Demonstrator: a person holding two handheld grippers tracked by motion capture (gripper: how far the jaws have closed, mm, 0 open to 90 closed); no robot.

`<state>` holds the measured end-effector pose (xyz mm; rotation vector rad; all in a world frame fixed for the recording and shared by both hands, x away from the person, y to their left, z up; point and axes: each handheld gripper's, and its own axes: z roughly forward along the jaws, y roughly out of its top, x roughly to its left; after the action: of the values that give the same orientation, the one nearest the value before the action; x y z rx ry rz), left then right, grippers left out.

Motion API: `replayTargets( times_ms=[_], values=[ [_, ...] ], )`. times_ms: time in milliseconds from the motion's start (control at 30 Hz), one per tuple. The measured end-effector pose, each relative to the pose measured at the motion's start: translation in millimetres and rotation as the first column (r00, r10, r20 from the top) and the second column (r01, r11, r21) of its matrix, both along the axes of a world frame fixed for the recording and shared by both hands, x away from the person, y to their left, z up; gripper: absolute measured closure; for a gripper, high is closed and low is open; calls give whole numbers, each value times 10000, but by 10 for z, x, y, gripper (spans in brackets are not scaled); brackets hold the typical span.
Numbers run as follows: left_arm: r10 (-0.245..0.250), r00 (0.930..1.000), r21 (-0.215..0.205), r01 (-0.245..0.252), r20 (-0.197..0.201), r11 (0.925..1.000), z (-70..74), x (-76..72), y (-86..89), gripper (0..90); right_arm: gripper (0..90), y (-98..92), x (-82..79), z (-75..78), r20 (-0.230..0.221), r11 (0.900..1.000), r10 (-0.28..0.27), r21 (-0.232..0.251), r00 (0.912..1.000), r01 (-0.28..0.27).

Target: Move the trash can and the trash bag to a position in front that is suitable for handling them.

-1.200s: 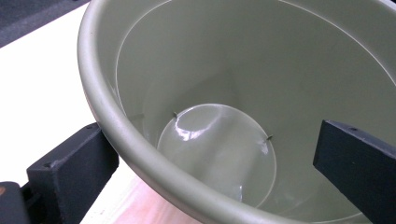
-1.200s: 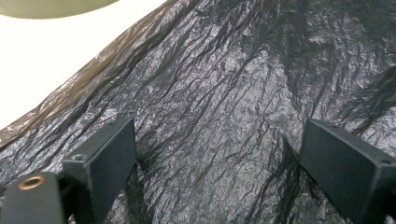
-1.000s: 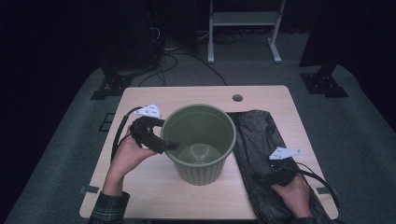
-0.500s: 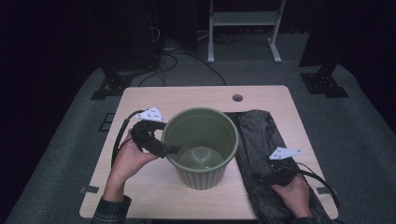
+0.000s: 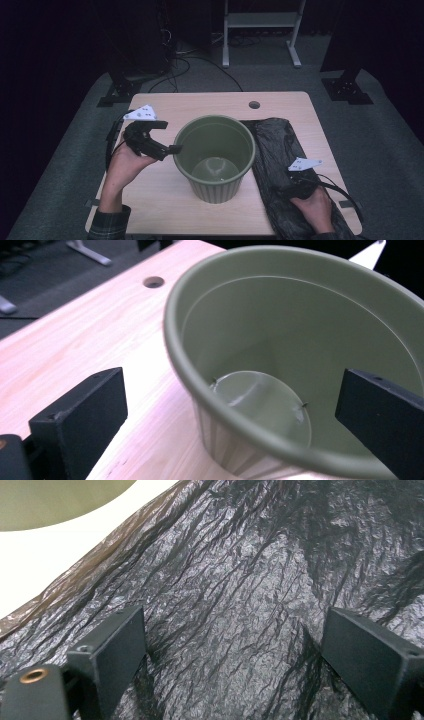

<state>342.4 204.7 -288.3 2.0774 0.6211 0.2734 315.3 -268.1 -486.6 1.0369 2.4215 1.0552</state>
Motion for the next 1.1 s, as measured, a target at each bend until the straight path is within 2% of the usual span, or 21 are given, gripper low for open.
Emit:
replayTargets(
  times_ms=[133, 267, 333, 467, 533, 600, 633, 700, 800, 833, 900, 933, 967, 1100],
  values=[
    [250, 9993, -62, -249, 287, 9997, -1, -132, 141, 0, 92, 2, -2, 0, 0, 10000, -10, -12, 10000, 10],
    [380, 9988, -40, -379, 317, 9993, -40, -230, 233, 0, 92, 3, -3, 0, -4, 10000, -13, -11, 10000, 13],
    [578, 9980, 101, -581, 268, 9983, -109, -323, 302, 0, 92, 3, -3, 0, -2, 10000, -11, -12, 10000, 11],
    [777, 9959, 342, -793, 456, 9963, -207, -413, 335, 0, 92, 3, -4, 0, 0, 10000, -21, -10, 10000, 21],
    [888, 9945, 410, -912, 562, 9950, -329, -491, 349, 0, 93, 3, -4, 0, 5, 10000, -21, -11, 10000, 21],
    [916, 9942, 393, -939, 566, 9948, -359, -509, 350, 0, 93, 3, -6, 0, 7, 10000, -29, -8, 10000, 29],
    [979, 9939, 424, -1001, 502, 9941, -453, -551, 350, 0, 93, 3, -6, 0, 11, 10000, -29, -11, 10000, 29],
    [1158, 9920, 495, -1183, 505, 9917, -552, -584, 347, 0, 93, 3, -6, 0, 12, 10000, -33, -10, 10000, 33],
    [1278, 9906, 621, -1307, 496, 9895, -635, -605, 345, 0, 93, 3, -7, 0, 12, 10000, -44, -6, 10000, 44],
    [1350, 9898, 763, -1382, 449, 9875, -745, -619, 332, 0, 93, 4, -7, 0, 10, 10000, -49, -2, 10000, 49],
    [1393, 9897, 630, -1411, 325, 9880, -873, -628, 338, 0, 93, 4, -8, 0, 7, 10000, -51, -1, 10000, 51],
    [1393, 9897, 630, -1411, 325, 9880, -873, -628, 338, 0, 93, 4, -8, 0, 4, 10000, -56, 0, 10000, 56],
    [1429, 9894, 549, -1441, 248, 9880, -990, -626, 347, 0, 94, 4, -8, 0, 9, 10000, -53, -1, 10000, 53],
    [1499, 9886, 490, -1503, 130, 9874, -1170, -606, 373, 0, 93, 5, -10, -1, 15, 10000, -76, -5, 10000, 76]
  ],
)
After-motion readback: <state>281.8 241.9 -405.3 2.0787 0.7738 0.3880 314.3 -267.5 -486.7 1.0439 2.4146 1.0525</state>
